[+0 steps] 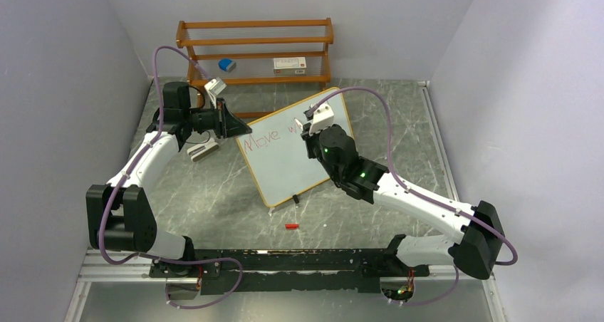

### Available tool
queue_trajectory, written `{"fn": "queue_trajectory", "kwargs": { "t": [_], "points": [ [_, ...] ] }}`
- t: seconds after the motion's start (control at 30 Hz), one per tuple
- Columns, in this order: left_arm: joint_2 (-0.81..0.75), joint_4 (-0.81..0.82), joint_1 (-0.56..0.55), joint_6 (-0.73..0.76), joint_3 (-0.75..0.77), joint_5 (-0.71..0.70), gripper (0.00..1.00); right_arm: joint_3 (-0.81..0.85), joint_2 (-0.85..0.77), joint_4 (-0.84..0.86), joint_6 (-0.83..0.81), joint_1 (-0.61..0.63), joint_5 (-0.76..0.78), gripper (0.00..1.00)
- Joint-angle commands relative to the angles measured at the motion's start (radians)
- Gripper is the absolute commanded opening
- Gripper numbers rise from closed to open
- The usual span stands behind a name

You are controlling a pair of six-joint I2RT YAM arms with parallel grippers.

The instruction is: Write a sentence on the whiteboard

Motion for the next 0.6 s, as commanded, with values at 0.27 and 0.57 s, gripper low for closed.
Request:
{"fn": "queue_trajectory", "kwargs": {
  "t": [0.27, 0.57],
  "points": [
    [0.015, -0.026, 0.011, 0.055, 0.017, -0.030, 0.05, 0.009, -0.017, -0.032, 0.020, -0.009, -0.011, 0.00],
    [0.013, -0.032, 0.011, 0.055, 0.017, -0.035, 0.05, 0.003, -0.061, -0.032, 0.014, -0.009, 0.003, 0.00]
  ]
}}
